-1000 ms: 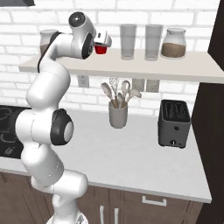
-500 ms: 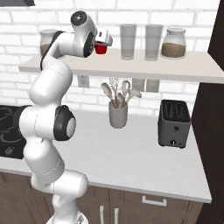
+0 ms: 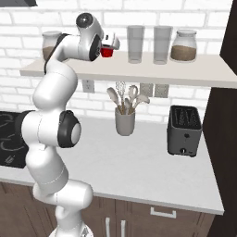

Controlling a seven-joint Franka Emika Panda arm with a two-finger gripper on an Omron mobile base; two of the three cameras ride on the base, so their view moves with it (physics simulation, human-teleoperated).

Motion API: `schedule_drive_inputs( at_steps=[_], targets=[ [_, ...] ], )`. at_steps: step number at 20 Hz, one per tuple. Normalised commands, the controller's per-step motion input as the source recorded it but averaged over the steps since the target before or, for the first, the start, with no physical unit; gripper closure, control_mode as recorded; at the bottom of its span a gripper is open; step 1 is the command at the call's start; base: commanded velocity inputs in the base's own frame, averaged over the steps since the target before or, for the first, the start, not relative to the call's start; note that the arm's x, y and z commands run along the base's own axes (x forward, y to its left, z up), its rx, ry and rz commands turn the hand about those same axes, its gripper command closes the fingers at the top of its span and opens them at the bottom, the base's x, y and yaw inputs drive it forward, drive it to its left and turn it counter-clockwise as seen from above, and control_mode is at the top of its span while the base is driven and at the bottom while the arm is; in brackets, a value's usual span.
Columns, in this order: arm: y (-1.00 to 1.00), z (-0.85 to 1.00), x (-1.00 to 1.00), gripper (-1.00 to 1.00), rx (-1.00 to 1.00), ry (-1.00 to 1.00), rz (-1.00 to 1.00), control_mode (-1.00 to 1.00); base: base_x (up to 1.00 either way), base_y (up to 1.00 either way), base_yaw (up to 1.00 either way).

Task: Gather all objects into one cabinet and sort the glasses and bowls to opposite sides.

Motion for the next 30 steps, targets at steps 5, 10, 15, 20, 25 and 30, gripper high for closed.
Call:
schedule_drive_inputs(
  at_steps=[5,10,15,20,25,30],
  targets=[
    [-0.01,-0.05,0.15,-1.00,0.00,0.00,0.00,-1.00,0.00,0.00,0.00],
    [0.00,-0.08,0.28,-1.00,0.00,0.00,0.00,-1.00,0.00,0.00,0.00],
    [0.00,-0.05,0.29,-1.00,0.00,0.00,0.00,-1.00,0.00,0.00,0.00],
    [0.00,-0.03,0.27,-1.00,0.00,0.01,0.00,-1.00,0.00,0.00,0.00],
    [0.00,-0.03,0.25,1.00,0.00,0.00,0.00,-1.00,0.00,0.00,0.00],
    [0.00,-0.03,0.07,1.00,0.00,0.00,0.00,-1.00,0.00,0.00,0.00]
  ],
)
